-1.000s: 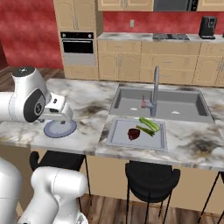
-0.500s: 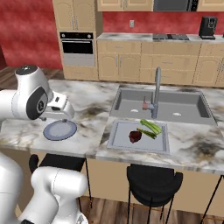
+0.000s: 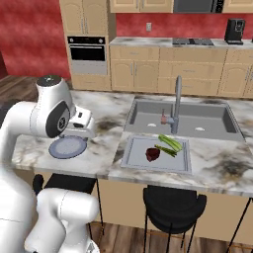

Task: Create a steak meal by picking up the steak and asparagus from the tray and placing them on the plate. Leave the celery on the tray.

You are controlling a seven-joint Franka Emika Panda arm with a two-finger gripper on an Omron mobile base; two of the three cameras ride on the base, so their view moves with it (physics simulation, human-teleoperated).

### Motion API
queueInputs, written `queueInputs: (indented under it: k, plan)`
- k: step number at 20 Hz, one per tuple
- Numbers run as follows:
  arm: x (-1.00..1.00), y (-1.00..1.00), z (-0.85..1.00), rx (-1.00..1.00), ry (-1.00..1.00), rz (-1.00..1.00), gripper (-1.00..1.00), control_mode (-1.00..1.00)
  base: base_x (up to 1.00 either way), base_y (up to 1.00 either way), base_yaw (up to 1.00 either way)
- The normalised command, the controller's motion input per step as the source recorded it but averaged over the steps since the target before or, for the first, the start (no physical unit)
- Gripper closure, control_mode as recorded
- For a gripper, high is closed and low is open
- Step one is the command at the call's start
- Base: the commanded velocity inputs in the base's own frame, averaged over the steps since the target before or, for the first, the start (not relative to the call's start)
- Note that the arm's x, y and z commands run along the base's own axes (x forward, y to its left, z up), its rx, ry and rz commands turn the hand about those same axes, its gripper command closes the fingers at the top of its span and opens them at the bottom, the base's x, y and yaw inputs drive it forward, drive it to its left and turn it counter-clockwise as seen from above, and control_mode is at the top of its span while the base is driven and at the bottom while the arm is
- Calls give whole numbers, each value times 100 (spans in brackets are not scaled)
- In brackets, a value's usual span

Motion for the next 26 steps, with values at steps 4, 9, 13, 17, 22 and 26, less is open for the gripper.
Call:
queueInputs:
  k: [4,9,13,17,22,26]
  plan:
    - [7,-66,-25,3,3,-1,-100,-100,0,0,0]
    - [13,-63,-33,0,6,-4,-100,-100,0,0,0]
    - [13,-63,-41,0,4,-4,-100,-100,0,0,0]
    - [34,-65,-41,0,6,-3,-100,-100,0,0,0]
    - [36,-52,-41,0,11,-1,-100,-100,0,0,0]
    - [35,-42,-32,0,10,0,-100,-100,0,0,0]
